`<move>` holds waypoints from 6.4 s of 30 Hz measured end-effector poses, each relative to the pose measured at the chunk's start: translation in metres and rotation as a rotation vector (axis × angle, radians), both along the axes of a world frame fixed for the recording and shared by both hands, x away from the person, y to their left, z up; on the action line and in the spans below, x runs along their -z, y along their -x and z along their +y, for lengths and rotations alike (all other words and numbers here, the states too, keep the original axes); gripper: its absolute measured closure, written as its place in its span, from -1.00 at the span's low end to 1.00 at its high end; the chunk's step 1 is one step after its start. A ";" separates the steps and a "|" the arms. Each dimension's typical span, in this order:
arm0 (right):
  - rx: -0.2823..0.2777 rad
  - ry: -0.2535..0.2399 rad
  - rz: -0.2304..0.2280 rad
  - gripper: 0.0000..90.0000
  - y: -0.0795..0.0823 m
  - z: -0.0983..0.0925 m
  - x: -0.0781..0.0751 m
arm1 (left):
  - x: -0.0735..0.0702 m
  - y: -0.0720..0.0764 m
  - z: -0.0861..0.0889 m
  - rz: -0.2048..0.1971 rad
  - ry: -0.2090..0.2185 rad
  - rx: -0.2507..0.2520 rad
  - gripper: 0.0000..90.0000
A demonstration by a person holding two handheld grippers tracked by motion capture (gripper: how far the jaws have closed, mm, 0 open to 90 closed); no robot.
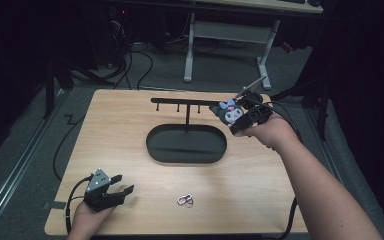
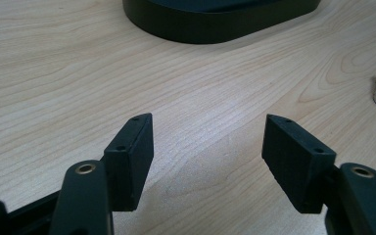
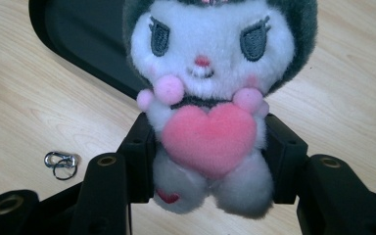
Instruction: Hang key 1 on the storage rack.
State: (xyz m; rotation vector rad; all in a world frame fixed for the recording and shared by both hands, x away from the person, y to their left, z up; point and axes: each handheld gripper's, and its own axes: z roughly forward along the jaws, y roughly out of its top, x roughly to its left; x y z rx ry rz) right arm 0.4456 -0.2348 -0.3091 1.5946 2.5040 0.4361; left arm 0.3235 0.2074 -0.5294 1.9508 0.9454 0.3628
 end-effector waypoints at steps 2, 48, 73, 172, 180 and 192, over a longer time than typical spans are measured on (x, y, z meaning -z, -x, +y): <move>0.000 0.002 0.009 0.10 0.001 -0.002 0.004 | 0.000 0.000 0.000 -0.001 0.000 0.000 -0.18; -0.011 -0.036 0.035 0.07 -0.005 0.005 0.082 | -0.001 0.002 -0.003 -0.010 -0.005 0.010 -0.17; 0.042 -0.058 0.007 -0.35 -0.021 0.009 0.107 | -0.002 0.002 -0.003 -0.018 -0.004 0.012 -0.17; -0.103 -0.360 -0.430 0.10 0.177 -0.048 0.205 | -0.001 0.009 -0.259 0.053 -0.158 0.379 0.94; -0.177 -0.362 -0.396 0.09 0.183 -0.039 0.207 | -0.009 0.002 -0.245 0.009 -0.143 0.344 0.79; -0.252 -0.297 -0.378 0.05 0.185 -0.012 0.213 | -0.018 -0.005 -0.082 0.007 -0.158 0.058 0.10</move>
